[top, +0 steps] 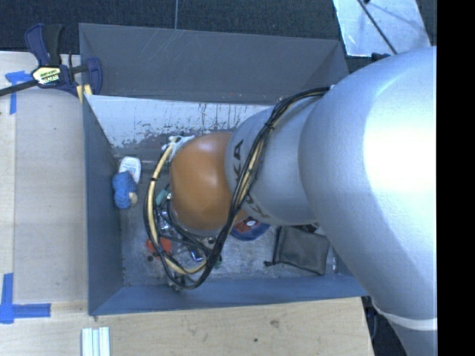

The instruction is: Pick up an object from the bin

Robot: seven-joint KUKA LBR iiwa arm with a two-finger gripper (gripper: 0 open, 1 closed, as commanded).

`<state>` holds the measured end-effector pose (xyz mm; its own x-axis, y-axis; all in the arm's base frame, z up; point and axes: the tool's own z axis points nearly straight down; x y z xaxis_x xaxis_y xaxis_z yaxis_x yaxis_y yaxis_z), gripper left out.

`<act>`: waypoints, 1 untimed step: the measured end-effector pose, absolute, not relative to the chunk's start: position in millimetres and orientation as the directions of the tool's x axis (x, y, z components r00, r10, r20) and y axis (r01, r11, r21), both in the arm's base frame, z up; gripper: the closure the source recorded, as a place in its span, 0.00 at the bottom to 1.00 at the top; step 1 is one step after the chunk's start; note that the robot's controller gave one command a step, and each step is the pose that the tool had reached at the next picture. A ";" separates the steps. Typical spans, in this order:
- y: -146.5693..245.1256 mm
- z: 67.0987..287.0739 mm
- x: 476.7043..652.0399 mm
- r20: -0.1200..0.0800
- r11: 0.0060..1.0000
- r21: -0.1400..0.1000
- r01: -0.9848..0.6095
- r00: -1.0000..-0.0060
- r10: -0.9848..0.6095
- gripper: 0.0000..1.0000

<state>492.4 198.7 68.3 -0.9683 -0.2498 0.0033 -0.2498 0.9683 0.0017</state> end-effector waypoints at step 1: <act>196.9 70.4 495.5 -0.003 0.970 0.001 -0.242 -0.970 -0.242 1.00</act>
Offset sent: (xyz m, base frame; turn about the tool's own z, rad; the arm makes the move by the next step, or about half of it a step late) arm 0.0000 0.0000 0.0000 0.0000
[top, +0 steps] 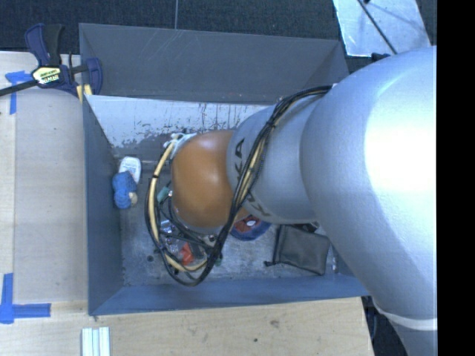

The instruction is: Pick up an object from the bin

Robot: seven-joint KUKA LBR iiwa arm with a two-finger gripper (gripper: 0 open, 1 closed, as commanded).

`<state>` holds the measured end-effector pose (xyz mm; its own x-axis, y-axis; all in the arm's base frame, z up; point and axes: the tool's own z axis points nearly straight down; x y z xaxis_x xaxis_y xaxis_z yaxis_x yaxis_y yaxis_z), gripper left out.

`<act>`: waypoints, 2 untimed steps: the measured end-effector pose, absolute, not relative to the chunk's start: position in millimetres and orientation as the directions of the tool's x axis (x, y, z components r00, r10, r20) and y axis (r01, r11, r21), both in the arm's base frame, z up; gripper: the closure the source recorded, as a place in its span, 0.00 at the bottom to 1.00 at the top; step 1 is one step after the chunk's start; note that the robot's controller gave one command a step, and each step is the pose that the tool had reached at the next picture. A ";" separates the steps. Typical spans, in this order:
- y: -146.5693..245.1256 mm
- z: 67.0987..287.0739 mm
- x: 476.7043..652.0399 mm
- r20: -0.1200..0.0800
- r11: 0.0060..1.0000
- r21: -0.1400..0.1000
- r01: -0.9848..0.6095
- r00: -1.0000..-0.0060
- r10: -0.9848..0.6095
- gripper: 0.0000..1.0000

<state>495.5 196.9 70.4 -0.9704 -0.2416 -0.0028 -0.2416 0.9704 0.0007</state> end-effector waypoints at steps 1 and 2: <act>109.0 165.8 504.7 -0.008 0.886 -0.005 -0.464 -0.886 -0.464 1.00; 111.8 163.3 502.8 -0.003 0.885 0.000 -0.466 -0.885 -0.466 0.00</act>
Offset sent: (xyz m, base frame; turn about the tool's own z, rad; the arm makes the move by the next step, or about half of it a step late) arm 0.0064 -0.0848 0.0927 -0.2438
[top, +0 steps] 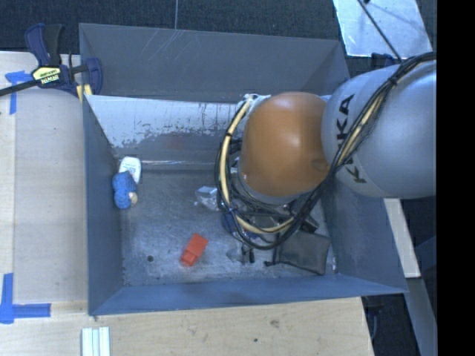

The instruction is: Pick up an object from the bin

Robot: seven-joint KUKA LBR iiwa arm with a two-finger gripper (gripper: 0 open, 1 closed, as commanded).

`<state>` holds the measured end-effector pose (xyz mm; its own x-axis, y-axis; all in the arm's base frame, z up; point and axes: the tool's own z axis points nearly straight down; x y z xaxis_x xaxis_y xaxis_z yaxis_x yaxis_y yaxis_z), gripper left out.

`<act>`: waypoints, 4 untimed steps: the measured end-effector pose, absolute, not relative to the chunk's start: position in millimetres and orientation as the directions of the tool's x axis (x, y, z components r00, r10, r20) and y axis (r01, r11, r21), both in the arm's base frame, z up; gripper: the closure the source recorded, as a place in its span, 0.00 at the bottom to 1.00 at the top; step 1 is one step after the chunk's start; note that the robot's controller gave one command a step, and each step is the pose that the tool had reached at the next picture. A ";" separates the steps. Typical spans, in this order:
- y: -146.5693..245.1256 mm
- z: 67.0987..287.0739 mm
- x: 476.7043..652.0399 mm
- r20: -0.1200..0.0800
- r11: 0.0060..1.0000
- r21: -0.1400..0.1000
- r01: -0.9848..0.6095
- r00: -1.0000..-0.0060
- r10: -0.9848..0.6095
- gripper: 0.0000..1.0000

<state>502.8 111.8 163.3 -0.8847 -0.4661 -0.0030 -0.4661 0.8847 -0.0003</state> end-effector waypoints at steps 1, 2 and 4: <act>148.0 67.1 506.7 0.002 0.792 0.002 -0.611 -0.792 -0.611 0.00; 147.4 70.6 508.7 -0.003 0.795 0.000 -0.607 -0.795 -0.607 1.00; 104.6 203.9 573.3 -0.002 0.768 0.000 -0.641 -0.768 -0.641 0.00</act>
Offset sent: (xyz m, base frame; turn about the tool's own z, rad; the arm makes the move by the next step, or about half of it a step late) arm 0.0050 0.0355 -0.0933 -0.1722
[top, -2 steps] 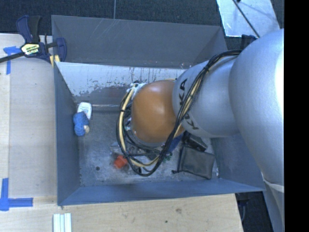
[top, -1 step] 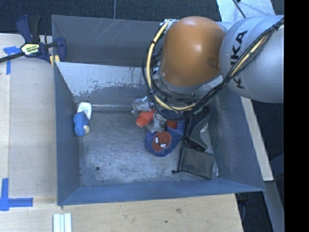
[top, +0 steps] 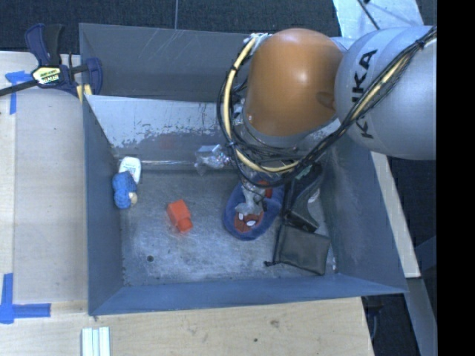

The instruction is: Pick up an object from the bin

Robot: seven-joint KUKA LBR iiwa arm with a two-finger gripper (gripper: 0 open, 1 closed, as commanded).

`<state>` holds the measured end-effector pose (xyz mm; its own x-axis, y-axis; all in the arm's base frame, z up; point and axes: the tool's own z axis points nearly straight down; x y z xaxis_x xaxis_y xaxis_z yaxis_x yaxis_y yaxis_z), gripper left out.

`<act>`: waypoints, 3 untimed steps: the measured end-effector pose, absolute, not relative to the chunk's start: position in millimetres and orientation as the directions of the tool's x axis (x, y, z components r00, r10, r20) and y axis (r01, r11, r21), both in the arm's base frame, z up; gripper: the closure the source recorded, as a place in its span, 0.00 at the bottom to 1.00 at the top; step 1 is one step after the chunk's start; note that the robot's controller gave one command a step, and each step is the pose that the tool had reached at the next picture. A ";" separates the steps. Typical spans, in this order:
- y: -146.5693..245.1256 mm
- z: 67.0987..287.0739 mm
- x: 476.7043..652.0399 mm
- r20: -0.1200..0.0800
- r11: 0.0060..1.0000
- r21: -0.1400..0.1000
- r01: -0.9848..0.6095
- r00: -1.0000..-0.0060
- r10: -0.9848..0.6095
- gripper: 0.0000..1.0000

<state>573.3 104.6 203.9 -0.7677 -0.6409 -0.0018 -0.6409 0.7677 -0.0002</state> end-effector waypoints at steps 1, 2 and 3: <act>140.1 88.7 581.0 0.003 0.752 0.004 -0.659 -0.752 -0.660 0.00; 190.8 69.7 591.9 -0.005 0.622 -0.001 -0.783 -0.622 -0.783 0.00; 189.9 71.2 592.8 -0.006 0.625 -0.002 -0.780 -0.625 -0.780 1.00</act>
Offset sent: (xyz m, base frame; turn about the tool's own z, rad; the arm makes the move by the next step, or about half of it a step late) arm 0.0094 0.0344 -0.1105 -0.0222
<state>592.8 189.9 71.2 -0.6253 -0.7804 -0.0064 -0.7804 0.6253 -0.0019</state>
